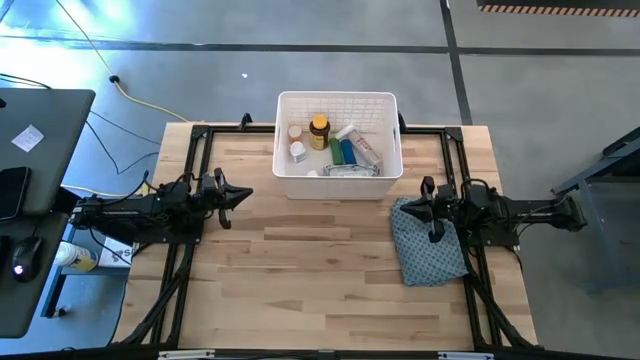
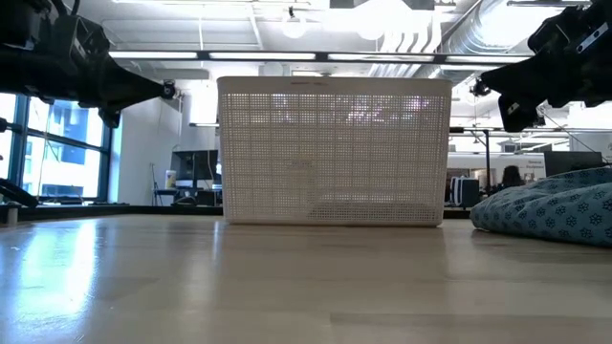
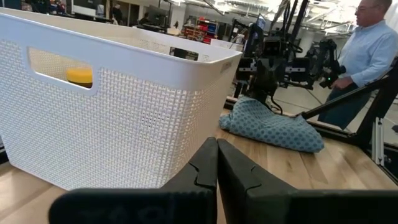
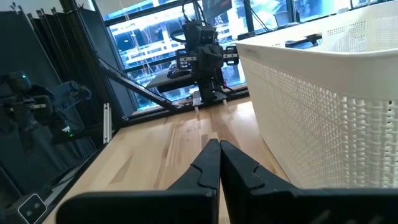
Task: Pick & place medical supplies in basket/bin
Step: Return to Home Position
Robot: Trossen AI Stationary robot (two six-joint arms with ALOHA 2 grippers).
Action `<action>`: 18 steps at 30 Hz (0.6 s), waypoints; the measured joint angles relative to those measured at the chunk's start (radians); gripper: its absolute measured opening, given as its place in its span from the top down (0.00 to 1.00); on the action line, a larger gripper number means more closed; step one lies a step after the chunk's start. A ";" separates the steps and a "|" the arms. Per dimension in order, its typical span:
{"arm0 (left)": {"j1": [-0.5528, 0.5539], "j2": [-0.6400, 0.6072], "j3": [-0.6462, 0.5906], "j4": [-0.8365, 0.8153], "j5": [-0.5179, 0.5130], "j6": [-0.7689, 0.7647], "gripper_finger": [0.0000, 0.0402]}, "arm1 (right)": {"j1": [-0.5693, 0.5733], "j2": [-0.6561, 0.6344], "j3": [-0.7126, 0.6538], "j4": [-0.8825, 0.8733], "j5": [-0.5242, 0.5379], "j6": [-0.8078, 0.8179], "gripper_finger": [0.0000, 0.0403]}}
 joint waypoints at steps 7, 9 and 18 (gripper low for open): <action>0.000 0.000 0.000 0.000 0.000 0.000 0.88 | 0.000 0.000 0.000 -0.015 0.000 0.000 1.00; 0.000 0.000 0.000 0.000 0.000 0.000 0.88 | 0.000 0.000 0.000 -0.015 0.000 0.000 1.00; 0.000 0.000 0.000 0.000 0.000 0.000 0.88 | 0.000 0.000 0.000 -0.015 0.000 0.000 1.00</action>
